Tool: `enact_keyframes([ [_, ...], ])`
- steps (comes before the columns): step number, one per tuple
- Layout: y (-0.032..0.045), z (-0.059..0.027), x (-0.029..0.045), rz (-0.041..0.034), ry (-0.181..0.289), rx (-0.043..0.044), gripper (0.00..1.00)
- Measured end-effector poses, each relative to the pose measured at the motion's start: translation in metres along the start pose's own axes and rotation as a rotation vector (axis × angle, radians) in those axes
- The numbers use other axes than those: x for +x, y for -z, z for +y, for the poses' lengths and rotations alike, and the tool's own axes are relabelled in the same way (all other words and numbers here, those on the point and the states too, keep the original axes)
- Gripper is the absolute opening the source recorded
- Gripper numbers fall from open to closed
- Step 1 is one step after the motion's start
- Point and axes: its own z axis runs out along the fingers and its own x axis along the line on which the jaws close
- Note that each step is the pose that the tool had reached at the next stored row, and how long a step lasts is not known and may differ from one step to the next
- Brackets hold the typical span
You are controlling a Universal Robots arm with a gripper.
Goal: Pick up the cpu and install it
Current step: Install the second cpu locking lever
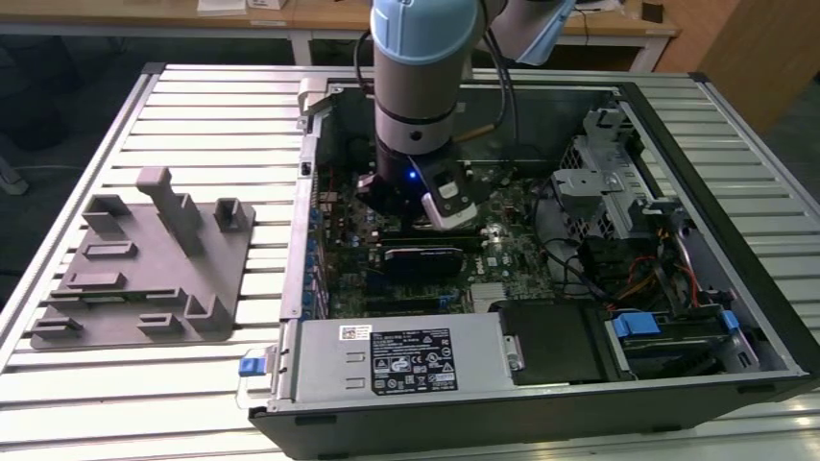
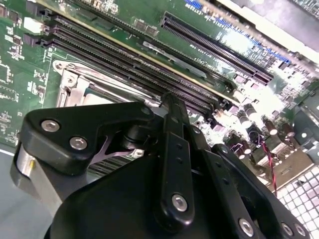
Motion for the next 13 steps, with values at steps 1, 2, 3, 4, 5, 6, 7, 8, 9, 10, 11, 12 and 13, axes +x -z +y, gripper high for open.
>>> enact_keyframes([
  [1, -0.0003, -0.0006, 0.0001, 0.0003, 0.0, -0.0036, 0.11],
  [2, -0.0007, -0.0013, 0.0001, 0.0006, 0.001, -0.0102, 0.11],
  [3, -0.001, -0.002, 0.0001, 0.0013, 0.001, -0.0188, 0.11],
  [4, -0.0014, -0.0026, 0.0, 0.002, 0.002, -0.0281, 0.11],
  [5, -0.0019, -0.0031, 0.0, 0.0026, 0.003, -0.0366, 0.11],
  [6, -0.0025, -0.0036, 0.0, 0.0029, 0.003, -0.0426, 0.11],
  [7, -0.003, -0.0042, 0.0, 0.0031, 0.004, -0.0447, 0.11],
  [8, -0.0034, -0.0048, -0.0001, 0.0031, 0.004, -0.0455, 0.11],
  [9, -0.0049, -0.0057, -0.0001, 0.0034, 0.005, -0.0489, 0.11],
  [10, -0.006, -0.0059, 0.0, 0.0054, 0.007, -0.0777, 0.11],
  [11, -0.0061, -0.0059, 0.0, 0.006, 0.008, -0.0852, 0.11],
  [12, -0.0064, -0.006, 0.0001, 0.0064, 0.008, -0.0902, 0.11],
  [13, -0.0067, -0.0061, 0.0002, 0.0067, 0.009, -0.0943, 0.11],
])
